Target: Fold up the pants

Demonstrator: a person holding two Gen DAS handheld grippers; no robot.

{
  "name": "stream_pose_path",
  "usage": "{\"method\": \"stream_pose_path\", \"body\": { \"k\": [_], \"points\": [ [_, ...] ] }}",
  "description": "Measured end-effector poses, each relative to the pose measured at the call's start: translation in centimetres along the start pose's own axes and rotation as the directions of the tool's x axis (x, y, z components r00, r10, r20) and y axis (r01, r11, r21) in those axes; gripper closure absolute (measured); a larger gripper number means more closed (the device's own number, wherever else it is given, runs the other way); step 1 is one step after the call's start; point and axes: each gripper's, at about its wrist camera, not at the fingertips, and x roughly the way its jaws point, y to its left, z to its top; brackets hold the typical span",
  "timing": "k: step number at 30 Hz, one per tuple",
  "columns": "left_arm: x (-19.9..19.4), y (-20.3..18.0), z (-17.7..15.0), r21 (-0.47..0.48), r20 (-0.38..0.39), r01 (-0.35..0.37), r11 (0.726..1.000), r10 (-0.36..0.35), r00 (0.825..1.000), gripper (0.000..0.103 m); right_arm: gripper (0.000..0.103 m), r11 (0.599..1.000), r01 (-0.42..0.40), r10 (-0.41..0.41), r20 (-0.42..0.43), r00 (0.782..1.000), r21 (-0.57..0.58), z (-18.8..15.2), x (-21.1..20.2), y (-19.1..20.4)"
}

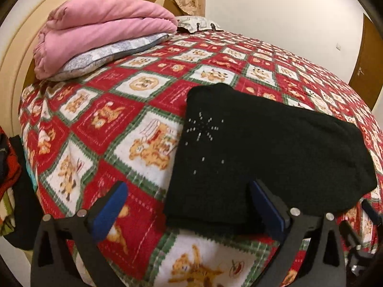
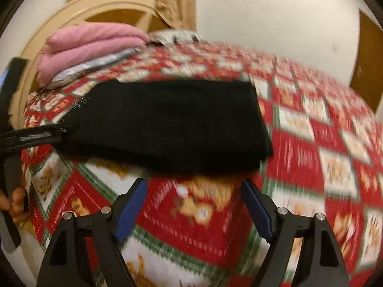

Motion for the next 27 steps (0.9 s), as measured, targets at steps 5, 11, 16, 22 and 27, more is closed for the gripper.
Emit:
{"method": "stream_pose_path", "body": {
  "k": [5, 11, 16, 22, 27],
  "points": [
    [-1.3, -0.1, -1.4, 0.019, -0.015, 0.016, 1.0, -0.016, 1.0, 0.0, 0.021, 0.99, -0.032, 0.031, 0.011, 0.999, 0.14, -1.0, -1.8, -1.7],
    [-1.2, -1.8, -4.3, 0.078, -0.091, 0.058, 0.995, -0.051, 0.995, 0.0, 0.021, 0.974, -0.01, 0.011, -0.003, 1.0, 0.226, -1.9, -3.4, -2.3],
    [-2.3, -3.0, -5.8, 0.116, -0.062, 0.061, 0.991, -0.054, 0.997, 0.0, 0.021, 0.978, 0.045, -0.047, 0.006, 0.999, 0.204, -2.6, -5.2, -1.7],
    [-4.2, -3.2, -5.8, 0.126, -0.062, 0.064, 0.99, -0.057, 0.996, 0.0, 0.02, 0.984, 0.069, -0.074, 0.025, 0.997, 0.165, -2.8, -7.9, -0.6],
    [-7.9, -3.1, -6.5, 0.168, 0.037, 0.014, 0.986, -0.021, 0.999, 0.0, 0.015, 0.99, 0.051, -0.057, 0.037, 0.998, 0.13, -3.0, -9.5, 0.6]
  ]
}}
